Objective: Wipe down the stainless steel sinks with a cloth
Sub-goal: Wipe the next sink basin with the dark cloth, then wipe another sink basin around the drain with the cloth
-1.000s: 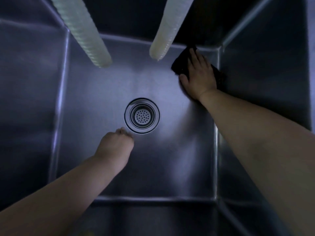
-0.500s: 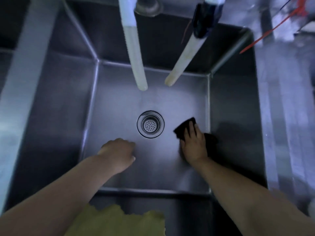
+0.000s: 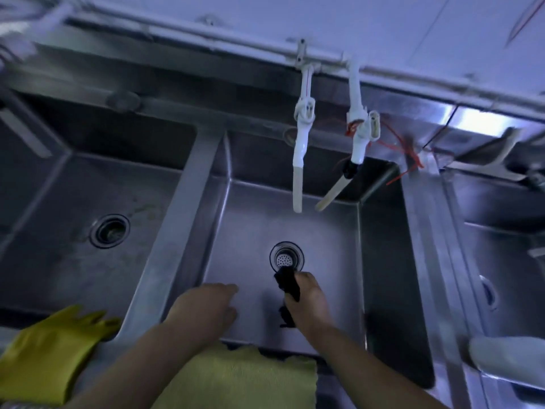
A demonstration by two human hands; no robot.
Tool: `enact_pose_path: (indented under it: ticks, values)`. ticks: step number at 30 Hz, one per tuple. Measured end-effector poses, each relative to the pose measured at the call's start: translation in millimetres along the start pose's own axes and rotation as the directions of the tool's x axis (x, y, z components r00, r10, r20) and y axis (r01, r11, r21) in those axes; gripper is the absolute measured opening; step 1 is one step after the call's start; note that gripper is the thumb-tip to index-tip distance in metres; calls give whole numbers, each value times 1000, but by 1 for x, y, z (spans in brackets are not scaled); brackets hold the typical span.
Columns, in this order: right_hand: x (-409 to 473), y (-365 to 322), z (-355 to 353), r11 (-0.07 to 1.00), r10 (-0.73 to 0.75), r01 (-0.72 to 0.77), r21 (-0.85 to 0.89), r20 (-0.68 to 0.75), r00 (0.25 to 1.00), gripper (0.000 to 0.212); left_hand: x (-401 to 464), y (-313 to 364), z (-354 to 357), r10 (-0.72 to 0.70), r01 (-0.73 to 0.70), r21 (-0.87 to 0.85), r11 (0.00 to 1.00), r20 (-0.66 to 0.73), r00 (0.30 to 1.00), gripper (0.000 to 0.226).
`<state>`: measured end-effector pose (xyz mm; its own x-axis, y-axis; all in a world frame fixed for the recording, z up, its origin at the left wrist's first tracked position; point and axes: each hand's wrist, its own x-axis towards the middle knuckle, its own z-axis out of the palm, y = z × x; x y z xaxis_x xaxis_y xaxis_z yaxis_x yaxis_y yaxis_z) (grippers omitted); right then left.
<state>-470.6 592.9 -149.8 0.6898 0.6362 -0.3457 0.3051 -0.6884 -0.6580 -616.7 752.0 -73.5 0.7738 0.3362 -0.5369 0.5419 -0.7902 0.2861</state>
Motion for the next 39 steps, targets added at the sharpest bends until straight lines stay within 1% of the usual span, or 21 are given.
enact_pose_path:
  ticks: [3, 4, 6, 8, 10, 11, 13, 15, 16, 18, 21, 23, 26, 28, 29, 31, 34, 36, 39]
  values:
    - [-26, -61, 1, 974, -221, 224, 28, -77, 972, 34, -27, 0, -11, -31, 16, -168, 986, -86, 996, 28]
    - [-32, -81, 1, 964, -256, 260, 51, -79, 963, 32, -36, 0, -15, -66, 38, -223, 974, -117, 991, 34]
    - [-43, -113, 0, 946, -302, 310, 89, -94, 949, 26, -50, 0, -22, -133, 71, -335, 939, -165, 977, 52]
    - [-52, -137, -3, 930, -331, 343, 130, -105, 938, 25, -64, 1, -32, -174, 56, -450, 891, -224, 959, 55]
    - [-60, -153, -9, 904, -389, 402, 147, -108, 915, 27, -76, 4, -43, -224, 33, -570, 821, -267, 937, 45]
    - [-64, -159, -13, 885, -427, 438, 155, -102, 899, 28, -82, 5, -50, -257, 27, -627, 778, -279, 925, 36]
    - [-72, -171, -21, 838, -498, 493, 233, -41, 866, 30, -95, 8, -64, -343, 23, -718, 695, -303, 889, 16]
    - [-78, -182, -26, 797, -552, 508, 328, 51, 833, 38, -107, 8, -73, -407, 1, -760, 650, -348, 844, 17]
    - [-80, -188, -27, 789, -573, 519, 328, 93, 814, 43, -113, 6, -75, -430, -8, -764, 645, -372, 823, 17]
    - [-85, -200, -28, 768, -630, 585, 262, 146, 763, 49, -126, 3, -79, -481, 1, -761, 648, -409, 776, 14]
    - [-90, -218, -28, 703, -711, 674, 226, 198, 675, 49, -148, -8, -80, -549, -4, -761, 649, -472, 690, 19]
    - [-94, -231, -27, 677, -736, 700, 226, 202, 647, 44, -164, -16, -81, -595, -32, -782, 622, -500, 629, 19]
    - [-101, -254, -20, 633, -763, 688, 355, 137, 632, 21, -189, -32, -82, -653, -92, -811, 578, -527, 544, 23]
    - [-107, -271, -11, 625, -751, 659, 419, 93, 653, 13, -206, -46, -82, -682, -110, -816, 568, -541, 492, 24]
    - [-109, -281, -6, 634, -735, 630, 448, 95, 671, 13, -215, -54, -82, -695, -121, -822, 557, -540, 474, 23]
    - [-115, -302, 7, 661, -699, 550, 510, 152, 699, 17, -233, -70, -80, -714, -159, -841, 517, -527, 461, 20]
    - [-121, -337, 32, 689, -680, 487, 536, 247, 690, 32, -259, -100, -77, -711, -198, -842, 502, -532, 459, 16]
    - [-126, -364, 54, 714, -643, 361, 600, 359, 676, 36, -275, -125, -76, -698, -214, -831, 513, -549, 460, 10]
    - [-137, -401, 96, 756, -559, 151, 637, 508, 655, 35, -301, -170, -75, -671, -227, -826, 515, -554, 493, 11]
